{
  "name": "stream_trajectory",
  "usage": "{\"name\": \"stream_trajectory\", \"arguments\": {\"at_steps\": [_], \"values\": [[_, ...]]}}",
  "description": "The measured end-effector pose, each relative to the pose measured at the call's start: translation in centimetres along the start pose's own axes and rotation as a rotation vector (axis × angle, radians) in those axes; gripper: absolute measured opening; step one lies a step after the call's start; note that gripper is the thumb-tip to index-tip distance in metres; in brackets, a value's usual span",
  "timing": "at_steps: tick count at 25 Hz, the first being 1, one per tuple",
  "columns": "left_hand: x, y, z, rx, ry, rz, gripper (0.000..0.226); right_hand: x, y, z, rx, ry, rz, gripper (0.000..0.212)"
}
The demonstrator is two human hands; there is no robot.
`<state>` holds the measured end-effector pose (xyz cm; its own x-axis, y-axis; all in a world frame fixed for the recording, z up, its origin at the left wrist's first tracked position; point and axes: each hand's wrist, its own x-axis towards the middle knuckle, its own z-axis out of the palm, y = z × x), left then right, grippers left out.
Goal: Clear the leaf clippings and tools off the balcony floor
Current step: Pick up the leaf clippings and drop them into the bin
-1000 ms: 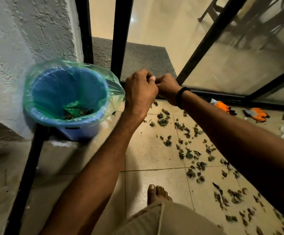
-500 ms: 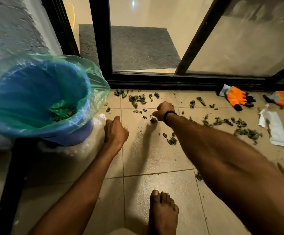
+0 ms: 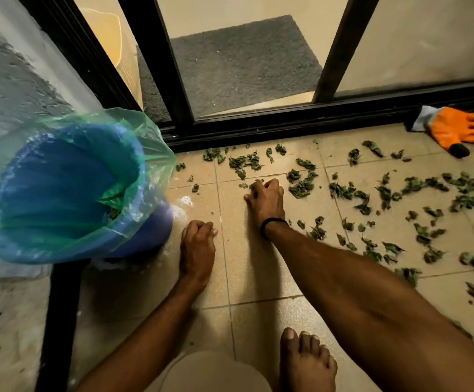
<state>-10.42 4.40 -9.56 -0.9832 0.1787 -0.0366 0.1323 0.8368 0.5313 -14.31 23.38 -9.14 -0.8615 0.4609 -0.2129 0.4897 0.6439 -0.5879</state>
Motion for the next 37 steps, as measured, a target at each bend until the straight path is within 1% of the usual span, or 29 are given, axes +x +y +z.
{"name": "stream_trajectory", "arguments": {"at_steps": [2,4,7,9,11,15,16,18,21,22,23,25,26,27,28,29,30,32,34,36,37], "values": [[0.7,-0.5,0.2,0.049,-0.006,0.023,0.018,0.4,0.2,-0.2,-0.017,0.037,-0.018,0.019],[1.3,-0.4,0.2,0.077,-0.012,-0.001,0.016,0.9,0.0,-0.3,-0.071,0.056,-0.024,0.02],[1.9,0.2,0.3,0.092,-0.007,-0.059,0.012,1.2,-0.5,-0.1,-0.113,0.042,-0.008,0.024],[2.6,0.3,0.4,0.052,0.014,-0.127,0.009,1.4,-0.8,0.1,-0.097,0.063,0.007,0.026],[3.7,0.3,0.4,-0.004,0.056,-0.204,0.007,1.9,-1.2,0.3,-0.035,0.048,0.028,0.027],[6.5,0.0,1.0,-0.043,0.148,-0.249,0.006,2.8,-1.7,1.2,0.013,-0.051,-0.059,0.025],[7.4,0.0,1.1,-0.051,0.157,-0.263,0.007,2.9,-1.7,1.4,0.01,-0.066,-0.068,0.025],[8.9,-0.1,1.4,-0.065,0.163,-0.272,0.013,3.4,-1.9,1.6,-0.039,-0.032,-0.086,0.025],[10.3,-0.6,1.8,-0.075,0.166,-0.214,0.033,4.7,-3.2,1.0,-0.028,0.02,-0.063,0.026],[10.4,-0.7,1.8,-0.076,0.156,-0.207,0.035,5.3,-3.3,0.9,-0.035,0.012,-0.071,0.029],[10.5,-0.7,1.8,-0.076,0.146,-0.21,0.031,5.7,-3.7,0.9,-0.043,0.038,-0.11,0.03],[10.7,-0.7,1.8,-0.055,0.137,-0.213,0.02,6.8,-4.2,1.3,-0.052,0.032,-0.116,0.035],[10.7,-0.6,1.8,-0.047,0.145,-0.212,0.015,7.1,-4.4,1.7,-0.059,-0.002,-0.154,0.041],[10.8,-0.5,1.7,-0.046,0.16,-0.211,0.012,7.3,-4.6,2.0,-0.099,-0.028,-0.167,0.043],[11.0,-0.3,1.7,-0.056,0.181,-0.206,0.011,7.7,-4.6,2.3,-0.104,-0.027,-0.157,0.036],[11.2,0.0,1.7,-0.072,0.205,-0.195,0.013,7.8,-4.7,2.3,-0.103,-0.026,-0.164,0.024],[11.5,0.4,1.7,-0.091,0.228,-0.176,0.021,7.9,-4.6,2.5,-0.098,-0.025,-0.148,0.017],[12.6,1.3,2.0,-0.107,0.222,-0.142,0.042,7.8,-4.8,2.1,-0.114,0.019,-0.195,0.021],[14.4,2.1,2.3,-0.056,0.14,-0.135,0.058,7.7,-4.5,1.8,-0.112,0.068,-0.185,0.023],[16.2,2.3,2.9,0.051,0.074,-0.13,0.068,7.5,-4.3,1.3,-0.036,0.124,-0.146,0.023],[16.9,2.1,3.3,0.101,0.066,-0.112,0.069,7.7,-4.0,1.0,-0.003,0.16,-0.113,0.023]]}}
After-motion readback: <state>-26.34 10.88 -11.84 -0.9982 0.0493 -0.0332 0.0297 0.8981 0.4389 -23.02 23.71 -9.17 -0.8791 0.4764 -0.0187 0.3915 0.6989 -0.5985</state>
